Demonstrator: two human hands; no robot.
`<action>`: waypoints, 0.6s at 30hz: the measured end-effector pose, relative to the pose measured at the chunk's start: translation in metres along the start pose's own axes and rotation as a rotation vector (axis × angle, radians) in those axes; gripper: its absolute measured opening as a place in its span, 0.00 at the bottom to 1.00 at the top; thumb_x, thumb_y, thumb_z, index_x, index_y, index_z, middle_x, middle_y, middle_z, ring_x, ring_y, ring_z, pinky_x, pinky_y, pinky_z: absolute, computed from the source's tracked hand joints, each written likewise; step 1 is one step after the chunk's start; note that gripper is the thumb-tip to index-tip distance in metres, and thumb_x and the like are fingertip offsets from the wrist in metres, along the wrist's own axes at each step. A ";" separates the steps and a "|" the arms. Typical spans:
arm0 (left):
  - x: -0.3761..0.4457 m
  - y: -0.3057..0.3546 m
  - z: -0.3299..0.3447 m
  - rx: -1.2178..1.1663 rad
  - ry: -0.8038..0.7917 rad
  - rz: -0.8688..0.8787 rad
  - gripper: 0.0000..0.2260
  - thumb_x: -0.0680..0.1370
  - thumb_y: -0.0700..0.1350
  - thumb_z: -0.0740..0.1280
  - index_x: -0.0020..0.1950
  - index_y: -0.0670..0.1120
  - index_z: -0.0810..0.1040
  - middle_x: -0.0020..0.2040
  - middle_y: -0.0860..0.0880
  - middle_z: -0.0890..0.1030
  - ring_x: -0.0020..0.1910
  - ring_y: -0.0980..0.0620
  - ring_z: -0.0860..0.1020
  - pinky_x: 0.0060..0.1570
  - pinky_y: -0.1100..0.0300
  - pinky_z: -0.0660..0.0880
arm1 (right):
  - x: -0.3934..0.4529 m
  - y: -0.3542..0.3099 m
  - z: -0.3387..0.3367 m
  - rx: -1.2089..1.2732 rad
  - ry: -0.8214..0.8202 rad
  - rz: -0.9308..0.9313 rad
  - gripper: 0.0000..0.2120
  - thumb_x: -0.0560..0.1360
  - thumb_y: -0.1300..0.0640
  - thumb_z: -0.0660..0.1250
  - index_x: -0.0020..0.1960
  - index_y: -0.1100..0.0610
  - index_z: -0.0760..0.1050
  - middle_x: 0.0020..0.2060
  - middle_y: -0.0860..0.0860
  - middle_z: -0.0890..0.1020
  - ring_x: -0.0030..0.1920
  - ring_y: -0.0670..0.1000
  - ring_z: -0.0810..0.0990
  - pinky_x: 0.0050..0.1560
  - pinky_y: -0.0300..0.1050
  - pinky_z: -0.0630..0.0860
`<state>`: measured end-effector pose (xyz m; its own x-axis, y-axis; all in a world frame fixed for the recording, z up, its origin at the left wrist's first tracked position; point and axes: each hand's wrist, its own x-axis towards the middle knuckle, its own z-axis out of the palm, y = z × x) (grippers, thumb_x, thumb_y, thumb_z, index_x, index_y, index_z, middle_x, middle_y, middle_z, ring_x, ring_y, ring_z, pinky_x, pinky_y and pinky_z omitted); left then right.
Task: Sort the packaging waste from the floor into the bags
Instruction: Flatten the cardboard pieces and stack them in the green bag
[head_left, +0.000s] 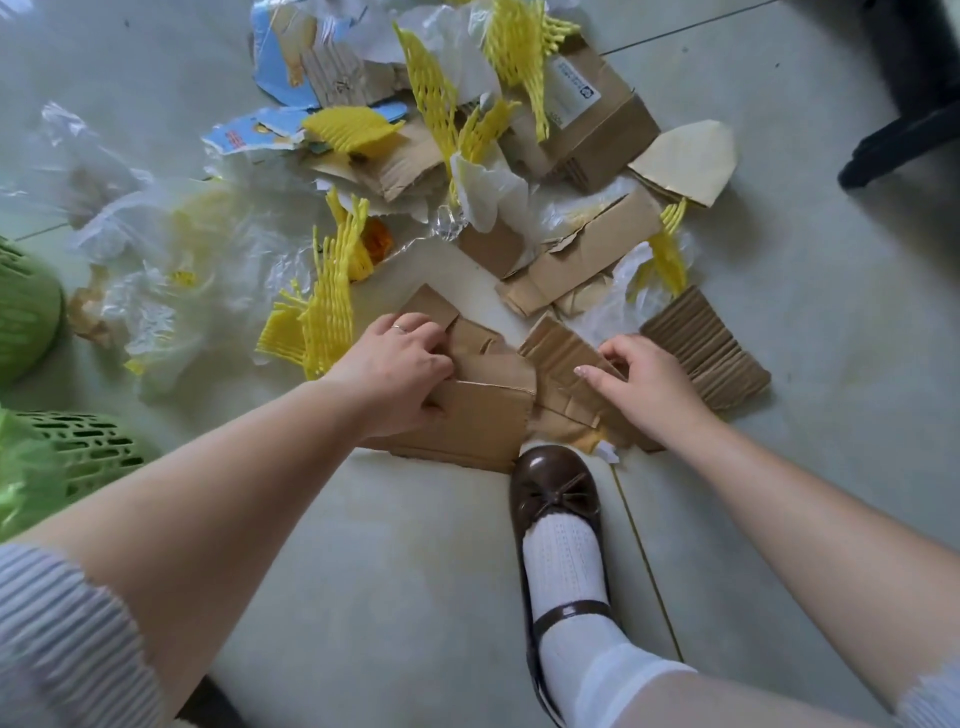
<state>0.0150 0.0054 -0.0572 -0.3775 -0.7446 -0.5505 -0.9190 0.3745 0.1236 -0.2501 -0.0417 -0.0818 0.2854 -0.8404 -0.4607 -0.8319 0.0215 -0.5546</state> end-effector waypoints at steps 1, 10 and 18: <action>0.000 0.001 0.001 0.011 0.008 0.000 0.23 0.72 0.61 0.65 0.64 0.53 0.72 0.65 0.50 0.69 0.69 0.47 0.62 0.65 0.53 0.61 | 0.001 0.000 0.000 0.009 -0.007 0.017 0.11 0.73 0.50 0.69 0.50 0.57 0.76 0.45 0.49 0.76 0.46 0.49 0.74 0.46 0.40 0.65; -0.009 0.011 0.009 -0.258 0.079 -0.079 0.24 0.72 0.49 0.70 0.65 0.48 0.67 0.57 0.49 0.75 0.52 0.46 0.77 0.54 0.54 0.66 | -0.001 -0.003 0.005 0.026 -0.251 0.085 0.18 0.72 0.50 0.69 0.59 0.53 0.71 0.47 0.48 0.81 0.47 0.48 0.79 0.48 0.44 0.75; -0.041 0.010 0.016 -0.339 0.217 -0.048 0.10 0.65 0.45 0.74 0.45 0.50 0.80 0.42 0.49 0.77 0.42 0.45 0.79 0.51 0.52 0.74 | -0.004 -0.015 -0.016 0.127 -0.301 0.059 0.11 0.71 0.58 0.71 0.53 0.51 0.76 0.43 0.46 0.83 0.44 0.43 0.81 0.46 0.40 0.76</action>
<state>0.0229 0.0483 -0.0463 -0.3155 -0.8696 -0.3798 -0.9079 0.1603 0.3874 -0.2466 -0.0469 -0.0605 0.3818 -0.6385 -0.6682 -0.7907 0.1486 -0.5939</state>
